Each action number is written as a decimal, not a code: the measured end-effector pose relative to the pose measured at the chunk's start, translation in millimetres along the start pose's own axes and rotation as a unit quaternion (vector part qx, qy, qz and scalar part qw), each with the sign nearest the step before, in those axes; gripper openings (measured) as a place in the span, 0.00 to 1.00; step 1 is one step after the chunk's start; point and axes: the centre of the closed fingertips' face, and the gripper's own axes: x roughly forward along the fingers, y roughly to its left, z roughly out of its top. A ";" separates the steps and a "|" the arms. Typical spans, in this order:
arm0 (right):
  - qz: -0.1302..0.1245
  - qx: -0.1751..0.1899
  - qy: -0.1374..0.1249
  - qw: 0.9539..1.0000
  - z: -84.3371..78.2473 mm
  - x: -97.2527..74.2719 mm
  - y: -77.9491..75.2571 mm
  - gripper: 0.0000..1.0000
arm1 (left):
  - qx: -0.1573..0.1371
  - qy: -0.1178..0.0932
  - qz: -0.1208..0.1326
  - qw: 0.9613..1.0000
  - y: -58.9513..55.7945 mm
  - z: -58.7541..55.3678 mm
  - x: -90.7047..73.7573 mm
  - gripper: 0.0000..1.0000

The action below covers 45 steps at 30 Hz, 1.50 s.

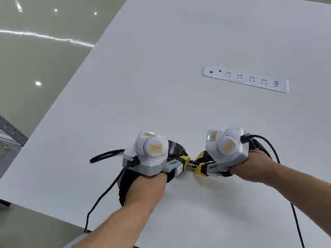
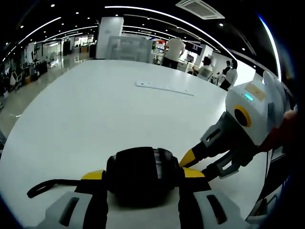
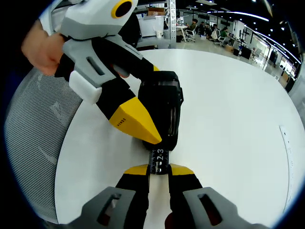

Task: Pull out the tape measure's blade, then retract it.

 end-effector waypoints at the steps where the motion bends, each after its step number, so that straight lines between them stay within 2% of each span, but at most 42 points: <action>1: 0.000 -0.001 -0.001 1.000 0.8 0.5 -0.3 0.11 | 0.000 0.000 0.000 1.000 0.0 -0.1 0.0 0.56; 20: -0.008 0.013 0.002 1.000 11.8 7.3 -2.9 0.12 | 0.000 0.001 -0.002 1.000 -0.8 -0.3 -0.5 0.56; 45: -0.021 0.023 0.005 0.999 12.4 8.3 -3.5 0.13 | 0.000 0.005 0.001 1.000 -1.2 0.4 -0.8 0.58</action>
